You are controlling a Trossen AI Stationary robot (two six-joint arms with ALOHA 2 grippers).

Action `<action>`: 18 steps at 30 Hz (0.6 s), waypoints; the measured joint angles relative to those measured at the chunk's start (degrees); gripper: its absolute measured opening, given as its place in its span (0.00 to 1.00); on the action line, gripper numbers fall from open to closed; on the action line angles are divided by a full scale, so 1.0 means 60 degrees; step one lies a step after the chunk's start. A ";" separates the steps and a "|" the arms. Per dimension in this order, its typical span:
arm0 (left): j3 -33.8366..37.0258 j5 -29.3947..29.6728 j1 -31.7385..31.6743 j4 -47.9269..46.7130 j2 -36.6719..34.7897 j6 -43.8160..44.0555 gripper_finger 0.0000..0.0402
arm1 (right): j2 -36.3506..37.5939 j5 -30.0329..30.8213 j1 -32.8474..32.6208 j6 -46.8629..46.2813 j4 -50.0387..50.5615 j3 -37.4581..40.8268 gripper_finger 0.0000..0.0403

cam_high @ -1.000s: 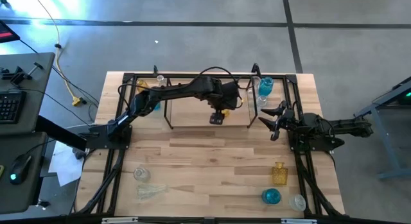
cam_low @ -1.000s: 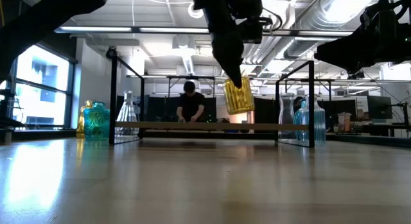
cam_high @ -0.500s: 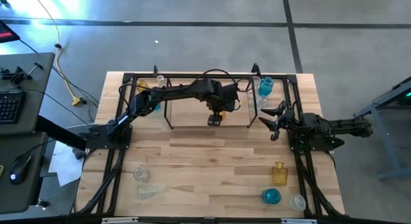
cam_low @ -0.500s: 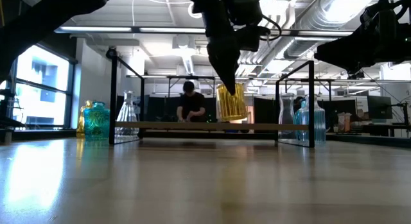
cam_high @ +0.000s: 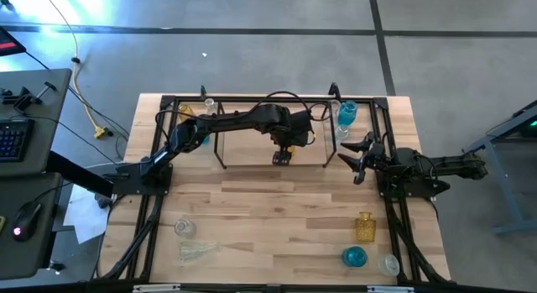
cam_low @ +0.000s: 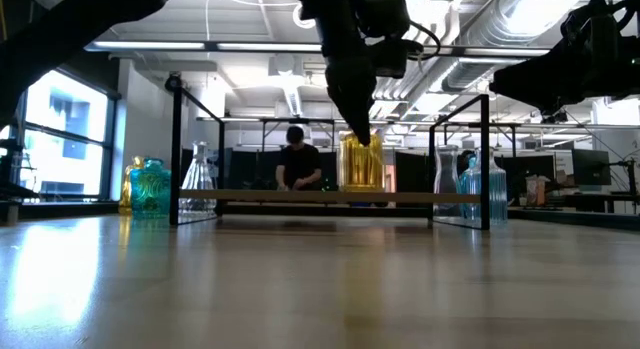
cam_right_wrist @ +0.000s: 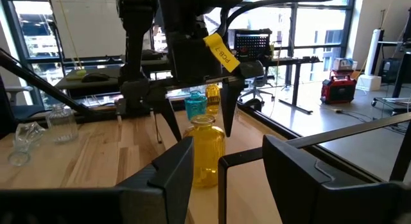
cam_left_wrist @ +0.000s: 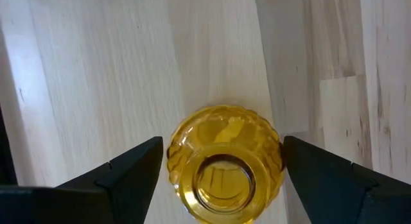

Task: Sort vases onto shelf
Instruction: Put the yellow vase on the shelf

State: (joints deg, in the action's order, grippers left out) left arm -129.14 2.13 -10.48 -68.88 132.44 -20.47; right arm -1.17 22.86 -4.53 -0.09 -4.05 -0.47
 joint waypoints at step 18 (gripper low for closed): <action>-0.0011 0.0295 0.0062 0.0419 -0.0018 -0.0375 0.78 | 0.0000 -0.0355 0.0001 -0.0195 0.0029 0.0002 0.42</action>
State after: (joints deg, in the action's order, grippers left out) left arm -129.21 3.90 -10.11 -66.37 132.33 -22.72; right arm -1.17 20.73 -4.53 -1.27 -3.88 -0.46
